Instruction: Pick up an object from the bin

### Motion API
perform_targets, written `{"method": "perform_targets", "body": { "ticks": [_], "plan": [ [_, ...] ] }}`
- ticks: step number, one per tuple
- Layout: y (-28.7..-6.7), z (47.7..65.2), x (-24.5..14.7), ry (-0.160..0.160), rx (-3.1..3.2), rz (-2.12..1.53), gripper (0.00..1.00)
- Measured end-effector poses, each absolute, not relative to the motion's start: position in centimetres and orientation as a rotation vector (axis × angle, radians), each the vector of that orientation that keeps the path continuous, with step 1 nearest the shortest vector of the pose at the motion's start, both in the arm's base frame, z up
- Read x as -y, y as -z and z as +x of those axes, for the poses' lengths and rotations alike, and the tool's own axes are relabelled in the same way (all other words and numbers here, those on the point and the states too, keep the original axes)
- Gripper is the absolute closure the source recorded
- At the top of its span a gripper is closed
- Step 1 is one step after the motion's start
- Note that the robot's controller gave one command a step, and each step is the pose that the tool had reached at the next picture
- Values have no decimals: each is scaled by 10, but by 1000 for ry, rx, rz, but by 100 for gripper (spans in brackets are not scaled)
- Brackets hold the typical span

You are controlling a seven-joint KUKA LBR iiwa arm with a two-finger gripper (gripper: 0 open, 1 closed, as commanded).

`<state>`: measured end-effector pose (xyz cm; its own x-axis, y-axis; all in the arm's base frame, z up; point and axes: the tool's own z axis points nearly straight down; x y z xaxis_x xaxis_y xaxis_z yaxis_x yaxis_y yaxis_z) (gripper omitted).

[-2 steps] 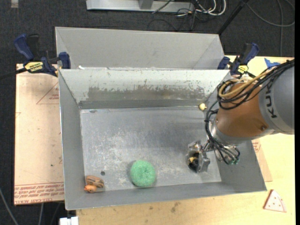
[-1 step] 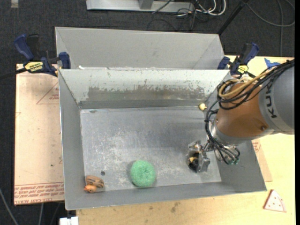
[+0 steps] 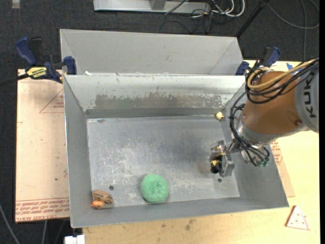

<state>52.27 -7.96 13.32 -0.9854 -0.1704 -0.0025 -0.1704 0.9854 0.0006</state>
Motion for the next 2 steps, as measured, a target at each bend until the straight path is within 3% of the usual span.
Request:
{"method": "perform_targets", "body": {
  "ticks": [1,2],
  "plan": [
    [-133,523,80,-1,-3128,-269,100],
    [-245,519,80,-1,-3122,-317,100]
  ]
}}
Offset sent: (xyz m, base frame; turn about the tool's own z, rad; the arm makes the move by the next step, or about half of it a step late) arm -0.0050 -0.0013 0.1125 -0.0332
